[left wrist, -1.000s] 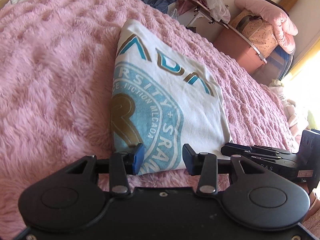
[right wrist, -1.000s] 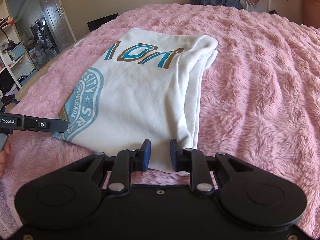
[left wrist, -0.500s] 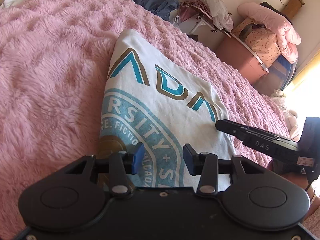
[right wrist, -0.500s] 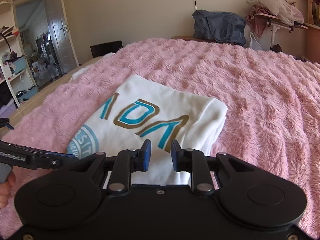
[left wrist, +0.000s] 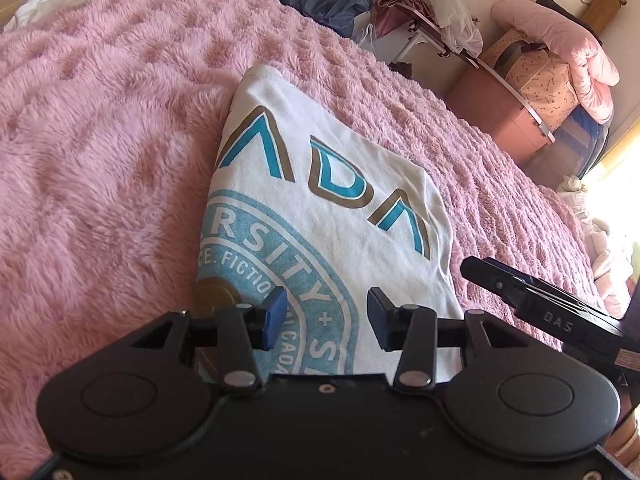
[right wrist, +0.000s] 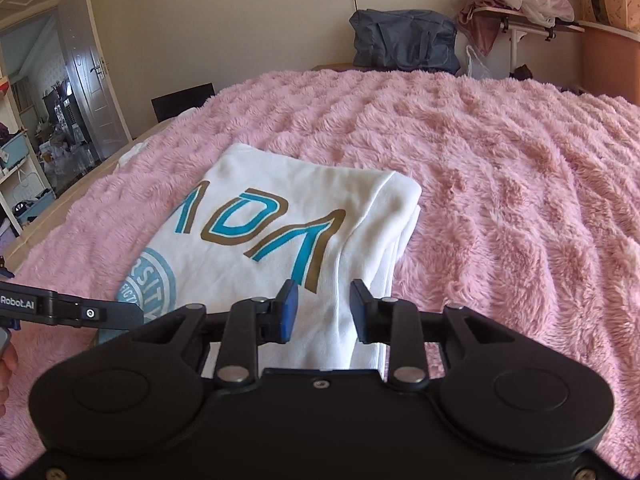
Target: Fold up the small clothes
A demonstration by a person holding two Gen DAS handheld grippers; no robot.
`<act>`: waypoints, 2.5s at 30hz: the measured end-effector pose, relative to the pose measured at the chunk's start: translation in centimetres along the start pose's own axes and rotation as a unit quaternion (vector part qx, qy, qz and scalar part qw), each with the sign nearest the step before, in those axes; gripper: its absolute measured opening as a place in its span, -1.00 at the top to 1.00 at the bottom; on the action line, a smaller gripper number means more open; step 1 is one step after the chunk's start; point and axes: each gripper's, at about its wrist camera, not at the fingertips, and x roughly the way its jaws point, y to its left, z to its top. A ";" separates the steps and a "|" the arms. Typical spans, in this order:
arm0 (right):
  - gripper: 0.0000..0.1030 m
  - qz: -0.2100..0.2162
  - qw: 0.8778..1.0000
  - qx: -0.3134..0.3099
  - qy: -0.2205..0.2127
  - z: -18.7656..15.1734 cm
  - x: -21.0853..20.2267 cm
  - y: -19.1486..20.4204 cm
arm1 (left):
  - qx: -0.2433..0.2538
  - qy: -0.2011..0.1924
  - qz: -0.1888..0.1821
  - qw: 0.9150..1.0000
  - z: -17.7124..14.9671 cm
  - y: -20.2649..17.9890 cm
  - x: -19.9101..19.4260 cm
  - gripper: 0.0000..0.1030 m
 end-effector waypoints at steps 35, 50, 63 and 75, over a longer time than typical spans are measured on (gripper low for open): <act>-0.74 -0.088 0.991 0.086 0.058 -1.6 -17.7 12.1 | 0.093 -0.027 0.200 0.975 -7.3 -11.0 -16.8 -0.15; -0.74 -0.097 0.988 0.089 0.076 -1.0 -16.3 11.2 | 0.111 -0.006 0.207 0.972 -6.6 -11.6 -14.8 -0.16; -0.74 -0.086 0.988 0.093 0.089 -1.0 -15.5 11.0 | 0.105 0.004 0.206 0.973 -6.4 -11.2 -14.2 -0.16; -0.74 -0.083 0.989 0.087 0.091 -0.9 -15.5 11.3 | 0.101 0.012 0.212 0.972 -6.3 -10.9 -14.0 -0.17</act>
